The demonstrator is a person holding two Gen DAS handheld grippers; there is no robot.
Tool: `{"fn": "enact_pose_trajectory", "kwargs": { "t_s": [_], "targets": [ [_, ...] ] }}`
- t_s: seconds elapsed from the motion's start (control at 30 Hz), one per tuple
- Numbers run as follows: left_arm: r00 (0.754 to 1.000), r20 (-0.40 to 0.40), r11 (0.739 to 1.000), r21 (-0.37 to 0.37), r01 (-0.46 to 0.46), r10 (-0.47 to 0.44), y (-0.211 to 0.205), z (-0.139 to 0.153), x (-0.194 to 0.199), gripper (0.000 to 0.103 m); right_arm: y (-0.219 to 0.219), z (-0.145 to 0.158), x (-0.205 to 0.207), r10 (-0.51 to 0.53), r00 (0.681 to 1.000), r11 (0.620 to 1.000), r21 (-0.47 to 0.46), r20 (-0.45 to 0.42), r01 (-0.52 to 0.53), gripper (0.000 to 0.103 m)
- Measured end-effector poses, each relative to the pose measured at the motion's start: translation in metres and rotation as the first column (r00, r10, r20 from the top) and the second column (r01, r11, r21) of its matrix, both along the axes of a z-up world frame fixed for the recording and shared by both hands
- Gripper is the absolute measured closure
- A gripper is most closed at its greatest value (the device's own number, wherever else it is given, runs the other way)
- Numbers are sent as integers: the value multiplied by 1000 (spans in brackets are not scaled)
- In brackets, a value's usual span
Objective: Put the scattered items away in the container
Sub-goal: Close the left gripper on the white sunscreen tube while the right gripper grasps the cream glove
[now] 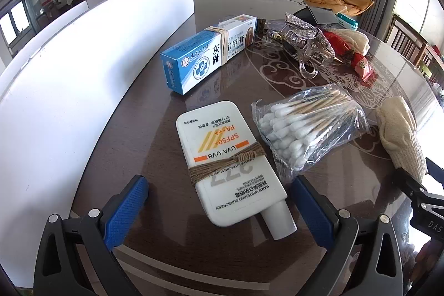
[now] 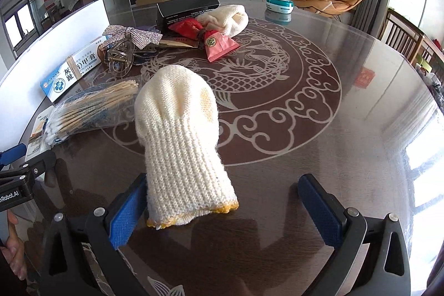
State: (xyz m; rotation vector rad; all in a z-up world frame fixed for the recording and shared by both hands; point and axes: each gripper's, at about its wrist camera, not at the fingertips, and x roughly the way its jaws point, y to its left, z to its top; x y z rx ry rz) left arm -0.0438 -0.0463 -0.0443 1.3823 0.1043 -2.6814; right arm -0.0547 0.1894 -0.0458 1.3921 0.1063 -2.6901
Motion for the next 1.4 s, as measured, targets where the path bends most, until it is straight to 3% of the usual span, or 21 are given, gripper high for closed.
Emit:
{"fn": "enact_pose_trajectory", "kwargs": {
  "t_s": [0.13, 0.87, 1.07, 1.33, 1.4],
  "targets": [
    [999, 52, 999, 30, 15, -16, 7, -3, -10, 0, 0, 0, 0, 0, 1000, 1000, 0, 0, 0, 0],
    [999, 32, 1000, 10, 18, -19, 9, 0, -11, 0, 0, 0, 0, 0, 1000, 1000, -1, -1, 0, 0],
    [992, 41, 992, 11, 122, -123, 5, 1, -6, 0, 0, 0, 0, 0, 1000, 1000, -1, -1, 0, 0],
    [982, 51, 983, 14, 183, -184, 1, 4, -9, 0, 0, 0, 0, 0, 1000, 1000, -1, -1, 0, 0],
    [983, 25, 983, 8, 183, -183, -1, 6, -3, 14, 0, 0, 0, 0, 1000, 1000, -1, -2, 0, 0]
  ]
}}
